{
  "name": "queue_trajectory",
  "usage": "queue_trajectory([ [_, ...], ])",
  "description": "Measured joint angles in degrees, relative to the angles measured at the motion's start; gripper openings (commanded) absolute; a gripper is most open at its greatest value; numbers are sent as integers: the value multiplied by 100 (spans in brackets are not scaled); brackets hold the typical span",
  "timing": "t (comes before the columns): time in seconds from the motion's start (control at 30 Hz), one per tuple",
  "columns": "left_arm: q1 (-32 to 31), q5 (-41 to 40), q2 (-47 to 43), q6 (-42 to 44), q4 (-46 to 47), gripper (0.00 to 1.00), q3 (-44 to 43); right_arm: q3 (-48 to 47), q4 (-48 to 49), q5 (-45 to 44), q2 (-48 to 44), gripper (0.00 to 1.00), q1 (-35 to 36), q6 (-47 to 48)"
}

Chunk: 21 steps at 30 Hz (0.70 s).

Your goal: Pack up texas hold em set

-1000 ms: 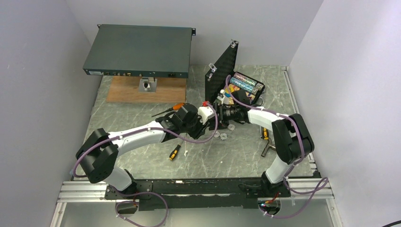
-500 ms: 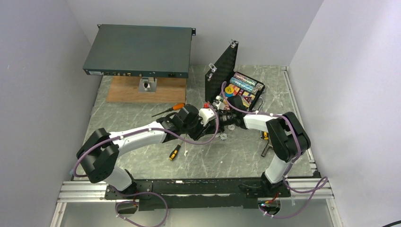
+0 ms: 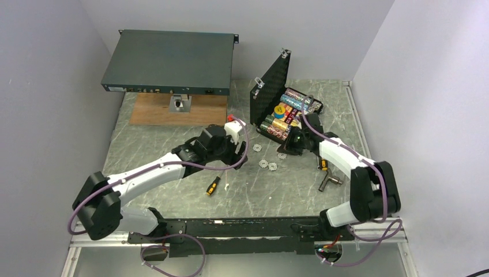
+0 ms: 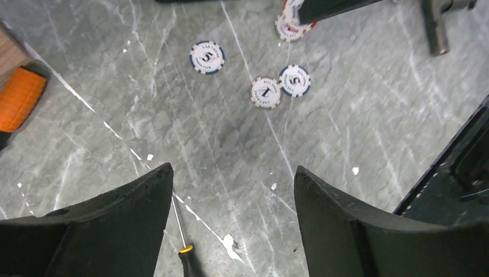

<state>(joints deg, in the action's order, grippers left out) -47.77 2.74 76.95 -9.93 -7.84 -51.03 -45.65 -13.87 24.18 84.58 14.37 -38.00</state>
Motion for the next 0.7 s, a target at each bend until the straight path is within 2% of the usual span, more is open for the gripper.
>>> queue_trajectory([
  [0.1,90,20,-299,-385,81,79,90,-264,-673,-1434,-422,0,-7,11],
  [0.27,98,302,-437,-1064,247,79,376,-487,-1143,-2531,-507,0,-286,-20],
  [0.47,98,682,-435,-1585,442,79,608,-535,-1209,-2988,-389,0,-638,76],
  [0.7,98,839,-435,-1762,577,79,608,-623,-1099,-3010,-208,0,-739,177],
])
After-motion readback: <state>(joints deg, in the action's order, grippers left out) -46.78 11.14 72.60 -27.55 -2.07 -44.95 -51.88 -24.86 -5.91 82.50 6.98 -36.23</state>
